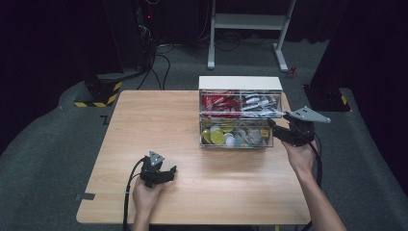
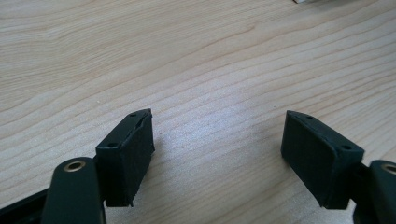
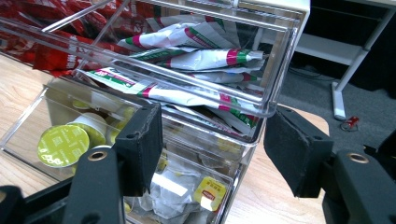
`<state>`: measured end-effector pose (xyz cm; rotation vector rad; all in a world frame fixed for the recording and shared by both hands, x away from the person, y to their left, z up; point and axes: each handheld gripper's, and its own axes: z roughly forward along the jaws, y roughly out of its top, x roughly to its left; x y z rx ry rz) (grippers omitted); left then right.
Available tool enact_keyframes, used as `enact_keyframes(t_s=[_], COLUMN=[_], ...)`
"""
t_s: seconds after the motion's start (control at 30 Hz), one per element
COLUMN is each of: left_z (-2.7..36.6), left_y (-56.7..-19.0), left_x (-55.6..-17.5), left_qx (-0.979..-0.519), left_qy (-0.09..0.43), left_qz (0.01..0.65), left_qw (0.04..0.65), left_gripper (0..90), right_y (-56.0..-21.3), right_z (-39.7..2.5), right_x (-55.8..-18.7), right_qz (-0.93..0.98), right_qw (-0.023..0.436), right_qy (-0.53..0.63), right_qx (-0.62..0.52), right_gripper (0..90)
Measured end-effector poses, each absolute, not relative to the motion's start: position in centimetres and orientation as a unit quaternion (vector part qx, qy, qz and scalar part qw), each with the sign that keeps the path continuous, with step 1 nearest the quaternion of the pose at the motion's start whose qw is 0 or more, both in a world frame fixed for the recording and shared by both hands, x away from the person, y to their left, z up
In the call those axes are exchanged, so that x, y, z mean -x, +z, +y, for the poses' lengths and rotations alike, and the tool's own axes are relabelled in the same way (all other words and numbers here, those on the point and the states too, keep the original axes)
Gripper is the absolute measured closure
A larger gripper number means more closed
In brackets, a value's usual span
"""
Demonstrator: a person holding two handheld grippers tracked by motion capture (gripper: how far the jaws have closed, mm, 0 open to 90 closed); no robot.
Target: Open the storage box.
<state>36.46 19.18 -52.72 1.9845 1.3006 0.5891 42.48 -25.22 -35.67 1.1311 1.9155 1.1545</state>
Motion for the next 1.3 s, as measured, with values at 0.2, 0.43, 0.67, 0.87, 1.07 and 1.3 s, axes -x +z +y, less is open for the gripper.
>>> enact_keyframes(t_s=[0.2, 0.43, 0.67, 0.87, 1.07, 1.3], left_z=[19.2, 19.2, 19.2, 19.2, 19.2, 19.2], left_y=[-52.7, -52.7, -52.7, -52.7, -52.7, -52.7], left_x=[-36.4, -36.4, -36.4, -36.4, -36.4, -36.4], left_qx=[-0.763, -0.763, -0.763, -0.764, -0.763, -0.763], left_qy=[0.226, 0.226, 0.226, 0.226, 0.226, 0.225], left_qz=[0.5, 0.5, 0.5, 0.5, 0.5, 0.5], left_qw=[0.341, 0.341, 0.341, 0.34, 0.341, 0.341], left_gripper=[25.9, 25.9, 25.9, 25.9, 26.0, 26.0], right_y=[-35.6, -35.0, -34.1, -33.5, -32.7, -32.0], right_z=[-25.0, -24.8, -24.8, -24.8, -25.0, -25.0], right_x=[-43.0, -43.2, -43.3, -43.4, -43.7, -44.2], right_qz=[0.728, 0.726, 0.725, 0.722, 0.718, 0.719], right_qw=[0.312, 0.318, 0.319, 0.32, 0.315, 0.31], right_qy=[0.431, 0.43, 0.432, 0.435, 0.439, 0.436], right_qx=[-0.432, -0.432, -0.432, -0.434, -0.44, -0.444], right_gripper=[37.6, 38.3, 37.9, 38.0, 40.2, 40.4])
